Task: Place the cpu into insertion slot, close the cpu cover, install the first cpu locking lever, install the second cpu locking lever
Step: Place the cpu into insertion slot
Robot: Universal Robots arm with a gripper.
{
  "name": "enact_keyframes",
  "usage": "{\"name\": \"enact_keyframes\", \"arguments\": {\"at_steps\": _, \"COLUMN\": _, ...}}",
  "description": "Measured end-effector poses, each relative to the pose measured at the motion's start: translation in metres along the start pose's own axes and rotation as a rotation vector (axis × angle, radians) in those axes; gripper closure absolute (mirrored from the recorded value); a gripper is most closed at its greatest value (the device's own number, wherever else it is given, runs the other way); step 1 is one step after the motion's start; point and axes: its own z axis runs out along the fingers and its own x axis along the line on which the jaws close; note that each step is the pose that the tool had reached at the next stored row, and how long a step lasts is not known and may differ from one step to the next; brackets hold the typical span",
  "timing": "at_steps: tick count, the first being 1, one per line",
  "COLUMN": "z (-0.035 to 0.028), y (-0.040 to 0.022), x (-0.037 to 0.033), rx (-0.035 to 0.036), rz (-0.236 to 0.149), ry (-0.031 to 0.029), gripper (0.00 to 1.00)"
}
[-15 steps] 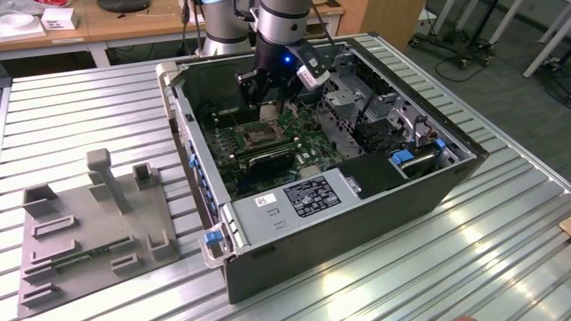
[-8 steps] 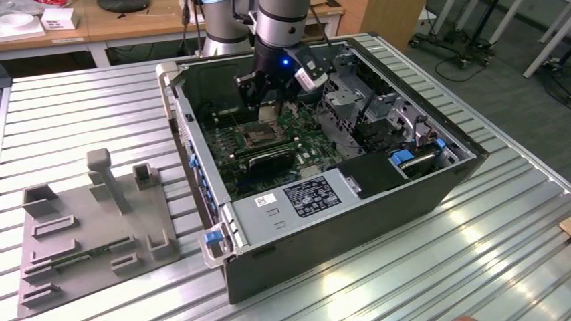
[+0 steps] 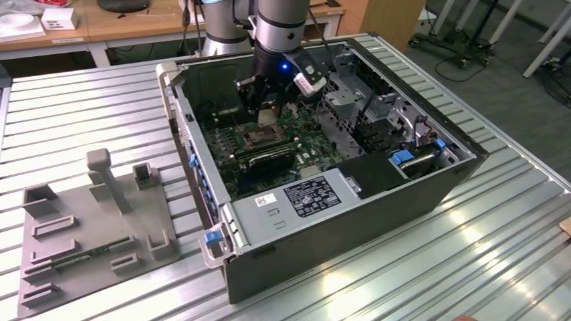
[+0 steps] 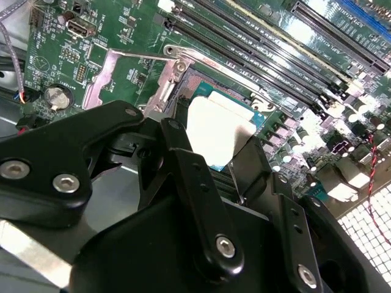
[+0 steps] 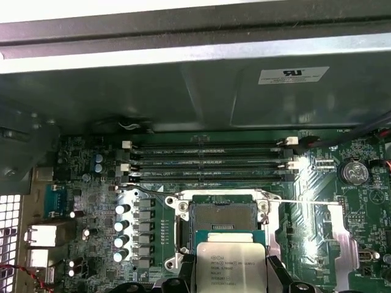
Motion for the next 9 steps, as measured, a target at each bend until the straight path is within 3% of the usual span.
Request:
{"name": "enact_keyframes", "arguments": {"at_steps": 6, "z": 0.001, "y": 0.0, "x": 0.0005, "rx": -0.0008, "rz": 0.0, "ry": -0.0005, "gripper": 0.46}}
{"name": "enact_keyframes", "arguments": {"at_steps": 9, "z": 0.0031, "y": -0.0001, "x": 0.0019, "rx": -0.0054, "rz": 0.0, "ry": -0.0021, "gripper": 0.46}}
